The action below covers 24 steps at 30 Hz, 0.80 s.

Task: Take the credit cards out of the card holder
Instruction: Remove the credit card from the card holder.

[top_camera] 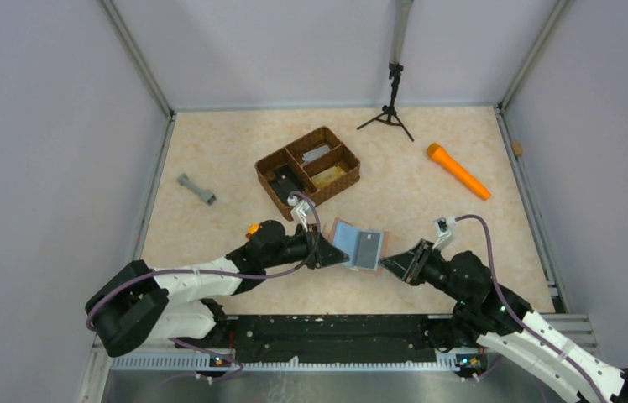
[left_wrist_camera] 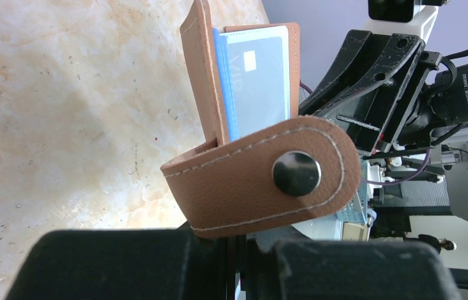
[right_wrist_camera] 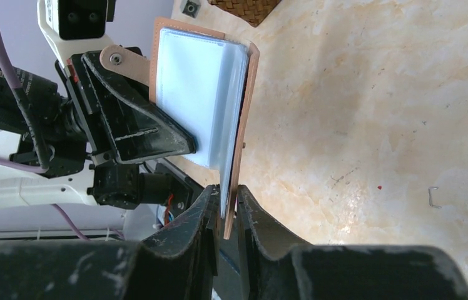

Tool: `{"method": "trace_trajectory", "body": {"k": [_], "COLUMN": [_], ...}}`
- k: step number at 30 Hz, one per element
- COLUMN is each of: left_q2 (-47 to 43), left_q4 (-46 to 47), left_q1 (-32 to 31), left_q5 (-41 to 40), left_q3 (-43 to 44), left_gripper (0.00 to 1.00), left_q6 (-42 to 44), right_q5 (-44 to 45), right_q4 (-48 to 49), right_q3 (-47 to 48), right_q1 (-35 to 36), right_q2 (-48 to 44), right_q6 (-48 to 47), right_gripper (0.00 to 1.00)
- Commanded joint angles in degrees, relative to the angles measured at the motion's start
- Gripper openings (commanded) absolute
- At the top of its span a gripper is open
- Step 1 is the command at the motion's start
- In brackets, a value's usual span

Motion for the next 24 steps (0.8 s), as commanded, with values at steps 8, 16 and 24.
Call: {"method": "trace_trajectory", "body": {"k": [8,16,24], "left_q2": [-1.3,-0.6,1.9], "left_q4": [4.0,5.0,6.4], "left_q1": [0.1,0.1,0.1], "left_q5": [2.7,3.9,6.3], "left_q3": [0.9,1.2,2.2], "left_gripper": [0.00,0.00,0.00], "left_q6": [-0.2,-0.2,-0.3], "right_q5": [-0.4,-1.8,-3.9], "right_q4": [2.9,5.6,9.7], "right_q3": [1.2,0.6,0.1], "right_q1": [-0.1,-0.2,-0.2], "right_q2": [2.4,4.3,5.9], "right_q6": [-0.2,-0.7,-0.7], "right_gripper": [0.16,0.11,0.05]}}
